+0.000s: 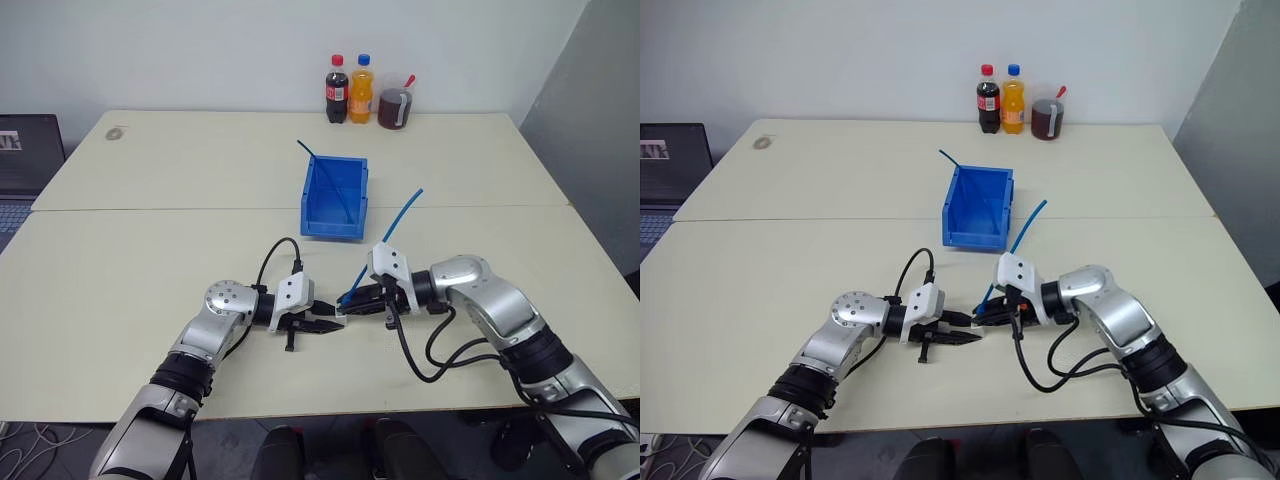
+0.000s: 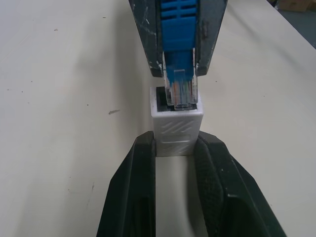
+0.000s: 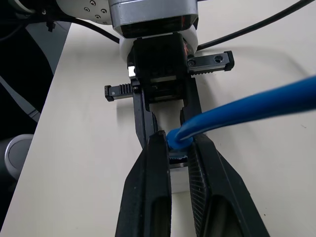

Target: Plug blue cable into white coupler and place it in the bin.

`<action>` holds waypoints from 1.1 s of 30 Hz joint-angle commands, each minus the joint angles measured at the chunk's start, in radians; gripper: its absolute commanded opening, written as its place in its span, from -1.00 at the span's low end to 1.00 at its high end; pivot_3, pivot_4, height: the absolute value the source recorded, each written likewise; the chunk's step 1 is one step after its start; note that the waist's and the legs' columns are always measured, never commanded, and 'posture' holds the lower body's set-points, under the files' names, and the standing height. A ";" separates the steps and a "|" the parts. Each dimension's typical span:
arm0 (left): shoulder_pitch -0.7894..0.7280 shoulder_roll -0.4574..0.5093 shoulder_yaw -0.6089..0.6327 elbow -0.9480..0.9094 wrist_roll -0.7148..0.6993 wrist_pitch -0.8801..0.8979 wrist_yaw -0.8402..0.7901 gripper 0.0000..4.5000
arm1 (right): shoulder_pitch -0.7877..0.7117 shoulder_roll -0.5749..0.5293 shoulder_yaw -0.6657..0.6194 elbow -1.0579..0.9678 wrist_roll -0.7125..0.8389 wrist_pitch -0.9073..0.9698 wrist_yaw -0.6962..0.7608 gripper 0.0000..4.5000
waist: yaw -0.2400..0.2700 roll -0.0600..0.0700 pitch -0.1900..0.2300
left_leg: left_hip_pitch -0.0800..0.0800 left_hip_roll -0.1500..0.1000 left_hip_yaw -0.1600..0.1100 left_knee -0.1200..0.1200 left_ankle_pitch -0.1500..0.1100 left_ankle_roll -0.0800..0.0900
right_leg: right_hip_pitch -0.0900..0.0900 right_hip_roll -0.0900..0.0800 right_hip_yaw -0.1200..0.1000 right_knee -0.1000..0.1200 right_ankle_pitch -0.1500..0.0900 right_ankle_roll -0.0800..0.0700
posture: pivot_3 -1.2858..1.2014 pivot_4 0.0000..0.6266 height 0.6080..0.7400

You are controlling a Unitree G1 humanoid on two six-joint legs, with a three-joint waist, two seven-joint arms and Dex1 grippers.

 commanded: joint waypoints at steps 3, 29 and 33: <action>-0.014 -0.009 0.024 -0.025 -0.008 -0.014 0.003 -0.66 | -0.012 -0.010 -0.004 0.022 -0.033 -0.019 0.013 -0.91 | 0.000 0.000 0.000 | 0.000 0.000 0.000 0.000 0.000 0.000 | 0.000 0.000 0.000 0.000 0.000 0.000 | 0.03 -0.52 1.00; -0.017 -0.024 0.031 -0.024 0.015 -0.040 0.026 -0.66 | -0.006 0.012 0.116 0.102 -0.190 -0.116 0.089 -0.91 | 0.000 0.000 -0.002 | 0.003 0.000 0.000 0.001 0.000 0.000 | 0.003 0.000 0.000 0.001 0.000 0.000 | 0.03 -0.52 1.00; -0.013 -0.022 0.037 -0.031 0.014 -0.038 0.034 -0.66 | 0.014 0.017 0.106 0.117 -0.189 -0.117 0.079 -0.91 | 0.000 0.000 -0.003 | 0.003 0.000 0.000 0.001 0.000 0.000 | 0.003 0.000 0.000 0.001 0.000 0.000 | 0.03 -0.52 1.00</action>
